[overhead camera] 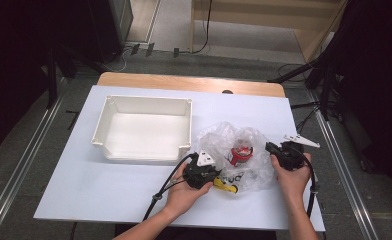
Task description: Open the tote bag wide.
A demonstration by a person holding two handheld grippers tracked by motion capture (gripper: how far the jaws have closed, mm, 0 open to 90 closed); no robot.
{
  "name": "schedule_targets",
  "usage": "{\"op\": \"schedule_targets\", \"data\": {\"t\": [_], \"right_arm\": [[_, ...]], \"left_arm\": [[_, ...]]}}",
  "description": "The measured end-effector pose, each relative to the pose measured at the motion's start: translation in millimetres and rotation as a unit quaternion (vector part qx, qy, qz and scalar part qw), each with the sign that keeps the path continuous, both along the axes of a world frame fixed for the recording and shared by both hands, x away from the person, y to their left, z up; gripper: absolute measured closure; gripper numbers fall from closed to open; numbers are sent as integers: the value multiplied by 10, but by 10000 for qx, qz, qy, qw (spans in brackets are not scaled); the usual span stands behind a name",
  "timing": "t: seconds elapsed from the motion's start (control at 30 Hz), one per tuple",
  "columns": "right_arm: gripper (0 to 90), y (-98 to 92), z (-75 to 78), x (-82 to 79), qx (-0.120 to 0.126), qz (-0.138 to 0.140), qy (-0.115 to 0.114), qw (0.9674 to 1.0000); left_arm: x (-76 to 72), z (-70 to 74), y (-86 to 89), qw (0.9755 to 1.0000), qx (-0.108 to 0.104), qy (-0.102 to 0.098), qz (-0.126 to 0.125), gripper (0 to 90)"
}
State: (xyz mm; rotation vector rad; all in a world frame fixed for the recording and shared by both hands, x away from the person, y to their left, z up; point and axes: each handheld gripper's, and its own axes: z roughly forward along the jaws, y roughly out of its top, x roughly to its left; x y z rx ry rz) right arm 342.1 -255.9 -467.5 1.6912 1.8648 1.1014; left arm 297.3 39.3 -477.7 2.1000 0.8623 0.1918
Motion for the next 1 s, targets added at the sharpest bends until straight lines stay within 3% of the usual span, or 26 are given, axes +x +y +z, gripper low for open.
{"op": "schedule_targets", "data": {"t": [0.07,0.13,0.27,0.3,0.4,0.43,0.53,0.6,0.63,0.73,0.77,0.8,0.87,1.0], "right_arm": [[856,-34,-81,31,15,37,328,9995],[885,-45,-157,43,-100,43,483,9988],[834,-55,-149,16,-151,131,401,9990],[802,-56,-125,0,-33,188,351,9992],[691,-62,29,-74,243,380,-54,9990],[646,-55,133,-127,297,420,-343,9981],[543,-7,371,-232,199,549,-860,9946],[516,69,537,-330,170,685,-1331,9886],[507,129,625,-381,260,806,-1571,9839],[526,256,714,-411,472,1071,-1807,9765],[522,302,708,-392,532,1202,-1825,9744],[526,349,687,-369,517,1259,-1764,9749],[570,427,595,-315,229,1268,-1657,9777],[596,491,377,-213,67,1394,-1169,9833]], "left_arm": [[7,2,4,10000,4,19,-2,865],[11,4,9,10000,23,36,-30,865],[11,3,9,10000,14,29,-18,866],[13,2,10,10000,5,25,-18,865],[13,2,9,10000,-3,22,-12,865],[13,2,10,10000,1,22,-13,864],[12,1,7,10000,-17,25,5,863],[9,2,6,10000,-4,23,-5,863],[8,3,5,10000,-1,26,-13,862],[7,1,2,10000,-16,20,-12,862],[6,1,1,10000,-12,11,-12,862],[5,1,2,10000,-3,3,-19,862],[1,0,1,10000,-1,-15,-23,861],[-2,-1,3,10000,-3,-23,-30,861]]}}
